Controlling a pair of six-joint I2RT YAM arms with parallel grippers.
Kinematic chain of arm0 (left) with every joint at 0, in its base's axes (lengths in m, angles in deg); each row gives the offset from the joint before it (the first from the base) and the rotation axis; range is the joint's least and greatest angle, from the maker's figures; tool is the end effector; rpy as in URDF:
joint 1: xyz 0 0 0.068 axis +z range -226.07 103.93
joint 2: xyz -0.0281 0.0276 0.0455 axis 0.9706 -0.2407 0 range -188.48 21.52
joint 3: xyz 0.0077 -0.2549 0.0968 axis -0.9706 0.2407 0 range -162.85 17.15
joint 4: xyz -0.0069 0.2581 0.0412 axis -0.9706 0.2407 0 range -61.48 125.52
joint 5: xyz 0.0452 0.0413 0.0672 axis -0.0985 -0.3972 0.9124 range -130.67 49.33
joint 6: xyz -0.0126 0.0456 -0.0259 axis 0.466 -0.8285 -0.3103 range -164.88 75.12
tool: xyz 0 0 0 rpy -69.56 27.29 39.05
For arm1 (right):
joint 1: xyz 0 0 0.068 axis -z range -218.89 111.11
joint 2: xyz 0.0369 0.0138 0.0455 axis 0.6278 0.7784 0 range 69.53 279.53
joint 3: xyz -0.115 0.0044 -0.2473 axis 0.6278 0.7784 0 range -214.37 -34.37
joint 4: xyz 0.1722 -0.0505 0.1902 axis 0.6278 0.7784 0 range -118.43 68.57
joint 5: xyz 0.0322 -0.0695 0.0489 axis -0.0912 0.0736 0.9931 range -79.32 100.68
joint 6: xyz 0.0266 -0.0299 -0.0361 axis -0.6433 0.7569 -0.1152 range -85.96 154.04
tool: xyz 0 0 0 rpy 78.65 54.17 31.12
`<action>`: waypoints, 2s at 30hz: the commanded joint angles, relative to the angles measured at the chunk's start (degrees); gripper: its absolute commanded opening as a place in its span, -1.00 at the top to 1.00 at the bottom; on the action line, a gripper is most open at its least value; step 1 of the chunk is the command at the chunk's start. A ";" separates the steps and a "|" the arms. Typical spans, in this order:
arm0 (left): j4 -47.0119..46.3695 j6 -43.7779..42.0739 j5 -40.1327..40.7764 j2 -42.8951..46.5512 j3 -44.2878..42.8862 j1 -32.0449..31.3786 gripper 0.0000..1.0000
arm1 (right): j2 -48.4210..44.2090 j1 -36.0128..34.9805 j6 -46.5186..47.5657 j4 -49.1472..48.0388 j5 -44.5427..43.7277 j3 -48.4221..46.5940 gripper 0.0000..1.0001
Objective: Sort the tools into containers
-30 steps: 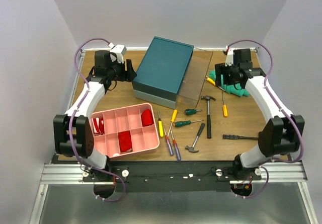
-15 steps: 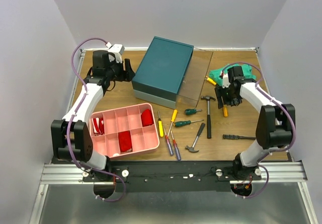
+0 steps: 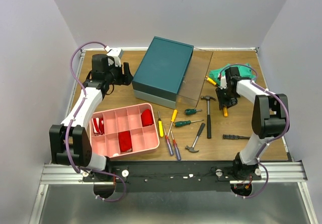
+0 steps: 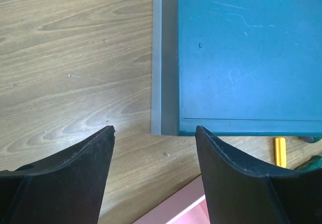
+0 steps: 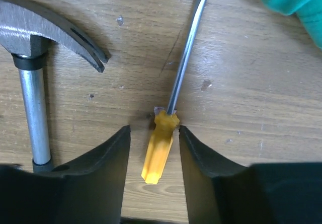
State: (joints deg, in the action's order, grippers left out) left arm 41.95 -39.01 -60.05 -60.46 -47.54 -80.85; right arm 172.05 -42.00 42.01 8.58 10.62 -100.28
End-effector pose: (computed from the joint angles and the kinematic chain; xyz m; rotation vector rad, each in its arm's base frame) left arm 0.3253 -0.0391 0.3044 0.1840 2.0996 -0.4673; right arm 0.3402 0.0185 0.1682 -0.2755 2.8426 -0.0188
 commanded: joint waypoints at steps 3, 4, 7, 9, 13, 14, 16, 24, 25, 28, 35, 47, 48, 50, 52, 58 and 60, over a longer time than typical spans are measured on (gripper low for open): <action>-0.42 0.02 1.45 -1.08 -1.05 0.47 -0.50 | -1.70 1.09 0.56 1.56 3.65 1.14 0.55; -0.60 0.11 1.27 -1.17 -1.40 0.47 -0.50 | -3.36 1.27 1.08 2.18 4.35 0.53 0.71; -1.21 0.46 1.27 -1.61 -1.58 0.47 -0.50 | -8.62 1.27 1.52 7.01 6.73 -4.21 0.99; -1.48 0.72 1.18 -2.13 -1.58 0.47 -0.50 | -11.63 1.27 0.30 9.11 9.36 -8.15 0.99; -2.53 1.95 0.31 -2.93 -1.76 0.47 -0.50 | -19.28 1.18 -6.01 7.20 16.39 -13.45 0.99; -2.62 2.56 0.30 -3.19 -2.19 0.47 -0.50 | -20.68 1.09 -7.43 6.06 19.62 -14.41 0.99; -3.23 3.09 0.04 -3.89 -2.55 0.38 -0.50 | -20.00 0.39 -12.41 3.86 22.63 -17.65 0.99; -4.03 5.29 -0.31 -5.21 -5.19 0.29 -0.49 | -9.72 -4.17 -27.38 -1.42 29.58 -24.26 0.99; -4.29 5.55 -0.22 -5.13 -5.10 0.29 -0.49 | -7.53 -4.44 -29.48 -1.51 29.85 -24.96 0.99; -5.25 6.17 -0.14 -4.25 -4.31 0.21 -0.49 | -4.36 -5.06 -32.92 -1.77 30.46 -27.60 0.99; -5.61 6.79 -0.22 -1.79 -0.01 -0.06 -0.49 | 1.28 -7.17 -30.83 0.07 30.20 -35.33 -0.34; -4.29 5.38 0.74 -1.17 -0.18 -0.06 -0.49 | -4.97 10.49 -9.84 -0.19 40.22 -22.95 -0.13; -4.20 5.12 0.92 -1.61 -0.18 -0.06 -0.49 | -4.44 10.50 -6.85 0.59 38.83 -22.34 -0.08; -3.68 4.33 1.01 -1.96 -0.53 -0.06 -0.49 | -1.56 10.41 1.50 2.26 39.95 -22.50 0.10; -2.45 3.37 0.74 -2.22 -0.88 -0.06 -0.48 | 0.83 10.41 5.19 3.24 39.61 -23.38 0.32; 1.76 -9.20 1.45 -1.35 -0.27 1.08 -0.49 | 14.01 10.50 10.58 6.40 39.43 -33.05 0.52; 2.91 -9.91 1.62 -1.43 -0.44 1.43 -0.49 | 16.21 10.50 10.32 6.32 38.99 -36.21 0.52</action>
State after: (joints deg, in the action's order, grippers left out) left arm 41.10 -42.33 -59.33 -62.79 -47.73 -80.30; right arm 183.18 -31.69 47.93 12.14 49.03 -130.59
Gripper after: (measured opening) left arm 0.743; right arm 0.243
